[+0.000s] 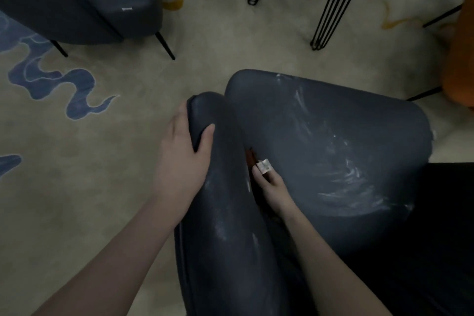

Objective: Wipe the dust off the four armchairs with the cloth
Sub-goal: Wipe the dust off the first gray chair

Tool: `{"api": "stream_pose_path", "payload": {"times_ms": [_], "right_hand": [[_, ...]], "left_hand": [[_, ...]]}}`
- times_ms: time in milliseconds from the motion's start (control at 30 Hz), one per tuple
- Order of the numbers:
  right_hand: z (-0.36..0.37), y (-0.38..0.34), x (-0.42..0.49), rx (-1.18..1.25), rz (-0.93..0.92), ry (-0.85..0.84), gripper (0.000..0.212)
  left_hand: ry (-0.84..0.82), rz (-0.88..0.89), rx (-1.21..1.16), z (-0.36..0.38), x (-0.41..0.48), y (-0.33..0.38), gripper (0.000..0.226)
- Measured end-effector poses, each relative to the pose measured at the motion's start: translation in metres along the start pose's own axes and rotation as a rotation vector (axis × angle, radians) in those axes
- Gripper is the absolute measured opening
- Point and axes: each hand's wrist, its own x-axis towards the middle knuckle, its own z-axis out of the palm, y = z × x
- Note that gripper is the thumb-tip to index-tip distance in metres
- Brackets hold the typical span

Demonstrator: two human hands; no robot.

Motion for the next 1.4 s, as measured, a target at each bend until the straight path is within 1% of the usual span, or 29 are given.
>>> {"api": "stream_pose_path", "payload": {"times_ms": [67,167,333,500,600,700,767,833,1000,1100,1200,1333,1400], "right_hand": [[0.0,-0.011,-0.015,0.021,-0.023,0.026,0.03],[0.003,-0.029,-0.042,0.077,-0.062,0.044,0.021],[0.012,-0.051,-0.081,0.034,-0.239,0.066,0.018],[0.028,-0.057,-0.117,-0.254,-0.535,0.157,0.019],[0.04,-0.052,-0.137,-0.379,-0.654,0.194,0.019],[0.047,-0.045,-0.141,-0.537,-0.741,0.274,0.02],[0.049,-0.044,-0.138,-0.607,-0.737,0.314,0.02],[0.048,-0.044,-0.135,-0.621,-0.726,0.324,0.021],[0.037,-0.045,-0.126,-0.577,-0.695,0.319,0.019],[0.03,-0.044,-0.118,-0.535,-0.685,0.283,0.018],[0.021,-0.041,-0.11,-0.496,-0.675,0.243,0.019],[0.011,-0.033,-0.099,-0.438,-0.618,0.184,0.019],[0.003,-0.026,-0.091,-0.381,-0.56,0.13,0.016]], "left_hand": [[0.008,0.004,-0.002,-0.001,0.0,-0.002,0.063],[0.011,0.026,0.006,-0.005,-0.008,-0.004,0.062],[0.015,0.007,-0.084,-0.007,-0.061,-0.011,0.063],[0.055,-0.01,-0.152,0.004,-0.111,-0.02,0.062],[0.105,0.001,-0.162,0.006,-0.127,-0.023,0.056],[0.136,0.013,-0.172,0.008,-0.134,-0.025,0.053],[0.136,0.011,-0.158,0.01,-0.135,-0.026,0.053],[0.142,0.011,-0.148,0.011,-0.134,-0.027,0.053],[0.163,0.01,-0.129,0.014,-0.136,-0.027,0.054],[0.201,-0.024,-0.118,0.016,-0.143,-0.023,0.055],[0.193,-0.074,-0.101,0.02,-0.155,-0.016,0.06],[0.256,-0.081,0.151,0.025,-0.157,-0.013,0.072],[0.295,-0.075,0.211,0.029,-0.156,-0.011,0.072]]}}
